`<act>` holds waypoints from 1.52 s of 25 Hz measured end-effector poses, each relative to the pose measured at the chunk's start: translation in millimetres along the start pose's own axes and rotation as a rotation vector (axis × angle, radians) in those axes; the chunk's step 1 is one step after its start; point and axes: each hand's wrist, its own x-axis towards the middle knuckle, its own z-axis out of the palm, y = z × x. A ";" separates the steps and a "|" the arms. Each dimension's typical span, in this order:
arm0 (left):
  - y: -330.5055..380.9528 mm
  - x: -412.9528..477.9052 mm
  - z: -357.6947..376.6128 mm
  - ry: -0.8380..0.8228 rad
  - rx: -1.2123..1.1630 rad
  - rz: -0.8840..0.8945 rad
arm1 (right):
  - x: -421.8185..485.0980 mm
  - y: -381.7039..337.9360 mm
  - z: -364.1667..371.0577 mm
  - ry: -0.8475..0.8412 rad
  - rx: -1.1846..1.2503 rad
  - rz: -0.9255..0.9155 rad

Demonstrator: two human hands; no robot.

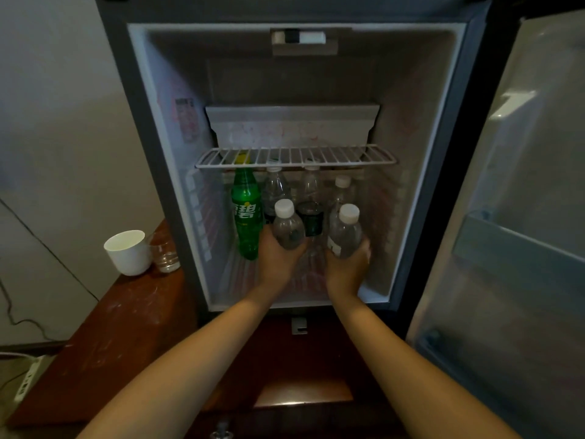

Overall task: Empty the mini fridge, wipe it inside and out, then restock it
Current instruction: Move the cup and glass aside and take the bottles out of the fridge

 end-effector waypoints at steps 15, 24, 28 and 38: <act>19.1 -131.3 -202.1 0.271 -0.004 0.049 | -161.1 -87.7 -35.9 -0.773 0.107 -0.156; -33.4 -138.1 -295.6 0.394 0.115 -0.138 | -253.6 -60.7 65.3 -0.938 -0.054 -0.063; -62.0 -112.0 -305.1 0.366 0.153 -0.186 | -248.8 -51.9 102.1 -0.937 -0.130 -0.082; -100.9 -30.4 -300.7 0.369 0.159 -0.213 | -218.9 -42.2 180.1 -0.927 -0.139 -0.207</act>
